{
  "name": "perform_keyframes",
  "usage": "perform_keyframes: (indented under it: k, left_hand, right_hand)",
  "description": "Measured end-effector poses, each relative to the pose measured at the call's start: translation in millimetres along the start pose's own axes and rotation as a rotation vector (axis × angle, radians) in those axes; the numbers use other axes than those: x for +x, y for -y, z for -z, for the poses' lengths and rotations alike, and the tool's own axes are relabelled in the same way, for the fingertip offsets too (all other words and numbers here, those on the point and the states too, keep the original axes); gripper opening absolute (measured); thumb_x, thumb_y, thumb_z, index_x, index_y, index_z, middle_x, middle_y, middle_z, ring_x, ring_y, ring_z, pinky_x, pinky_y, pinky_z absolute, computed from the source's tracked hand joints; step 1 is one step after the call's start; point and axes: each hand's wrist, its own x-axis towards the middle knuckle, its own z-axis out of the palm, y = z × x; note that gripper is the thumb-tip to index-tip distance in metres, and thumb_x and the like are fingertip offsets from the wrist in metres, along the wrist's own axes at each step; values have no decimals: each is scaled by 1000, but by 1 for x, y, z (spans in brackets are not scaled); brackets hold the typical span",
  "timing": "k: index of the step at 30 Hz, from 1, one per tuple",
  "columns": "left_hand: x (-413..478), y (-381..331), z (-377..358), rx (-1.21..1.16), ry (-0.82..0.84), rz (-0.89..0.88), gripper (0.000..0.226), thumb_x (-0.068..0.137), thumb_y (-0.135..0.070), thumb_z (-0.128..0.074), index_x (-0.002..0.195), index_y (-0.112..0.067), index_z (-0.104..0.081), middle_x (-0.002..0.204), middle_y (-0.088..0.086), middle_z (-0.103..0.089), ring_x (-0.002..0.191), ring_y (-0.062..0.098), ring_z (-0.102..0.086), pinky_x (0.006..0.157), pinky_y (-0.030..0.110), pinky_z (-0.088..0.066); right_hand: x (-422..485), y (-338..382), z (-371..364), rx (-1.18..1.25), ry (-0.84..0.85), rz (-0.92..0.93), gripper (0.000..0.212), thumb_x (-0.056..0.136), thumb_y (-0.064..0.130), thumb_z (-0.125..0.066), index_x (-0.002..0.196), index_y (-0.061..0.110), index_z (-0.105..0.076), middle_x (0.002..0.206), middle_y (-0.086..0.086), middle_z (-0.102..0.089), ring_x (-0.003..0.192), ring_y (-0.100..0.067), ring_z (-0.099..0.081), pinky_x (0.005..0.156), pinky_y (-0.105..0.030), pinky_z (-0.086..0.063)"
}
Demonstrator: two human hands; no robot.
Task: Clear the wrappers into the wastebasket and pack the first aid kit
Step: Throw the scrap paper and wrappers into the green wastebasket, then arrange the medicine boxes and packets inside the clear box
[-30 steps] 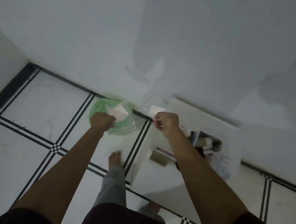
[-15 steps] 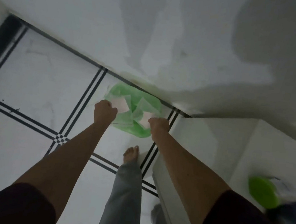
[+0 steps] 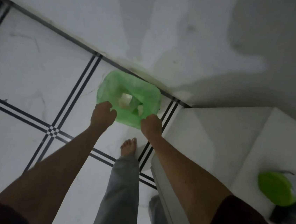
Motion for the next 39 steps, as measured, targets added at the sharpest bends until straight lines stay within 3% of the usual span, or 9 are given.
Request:
perform_keyframes:
  k: [3, 6, 9, 15, 26, 29, 35, 39]
  left_hand:
    - [-49, -27, 16, 13, -40, -146, 32, 86, -19, -57, 114, -4, -61, 117, 18, -65, 107, 35, -61, 91, 44, -51]
    - [-110, -68, 34, 42, -82, -275, 33, 88, -17, -55, 118, -4, -59, 122, 18, -63, 111, 34, -59, 94, 43, -49]
    - [-183, -114, 47, 82, -118, -388, 36, 90, -15, -53, 123, -1, -57, 127, 18, -60, 117, 33, -56, 100, 41, -44]
    - [-336, -191, 33, 101, -193, -600, 32, 89, -16, -54, 116, -1, -59, 117, 19, -63, 109, 35, -58, 95, 41, -46]
    - [-502, -273, -55, 214, -78, -887, 31, 86, -14, -56, 115, -3, -60, 113, 20, -63, 103, 37, -59, 87, 42, -47]
    - [-513, -280, -65, 274, -52, -936, 32, 87, -13, -56, 116, -1, -60, 114, 21, -63, 105, 38, -58, 88, 41, -46]
    - [-503, -290, -54, 321, -44, -973, 28, 85, -11, -56, 110, -2, -61, 108, 21, -63, 100, 38, -58, 84, 41, -46]
    - [-498, -289, -55, 298, -26, -987, 29, 86, -12, -55, 114, -4, -60, 115, 18, -62, 107, 35, -57, 88, 41, -47]
  right_hand:
    - [-42, -7, 37, -164, -111, 234, 27, 90, 14, -44, 110, 1, -57, 113, -16, -59, 104, -33, -56, 81, -37, -47]
    - [-90, -19, 80, -244, -207, 419, 19, 90, 12, -43, 97, -2, -55, 104, -20, -59, 98, -36, -55, 79, -41, -46]
    - [-150, -39, 127, -252, -286, 553, 19, 90, 12, -44, 95, -2, -56, 103, -20, -60, 100, -36, -55, 81, -41, -46]
    - [-264, -123, 220, -230, -488, 752, 18, 88, 12, -48, 99, 2, -60, 102, -16, -61, 98, -33, -55, 81, -40, -44]
    - [-355, -292, 328, -70, -687, 594, 19, 90, 11, -46, 98, 2, -61, 103, -16, -63, 101, -30, -57, 83, -39, -47]
    - [-363, -312, 336, -38, -685, 520, 22, 93, 14, -46, 106, 7, -62, 111, -12, -63, 105, -27, -57, 84, -36, -51]
    - [-367, -315, 342, 15, -715, 549, 23, 94, 11, -45, 108, 1, -59, 111, -17, -61, 104, -30, -54, 79, -31, -42]
    - [-363, -316, 336, 36, -756, 523, 27, 90, 8, -46, 112, -1, -59, 112, -19, -62, 104, -32, -56, 84, -36, -48]
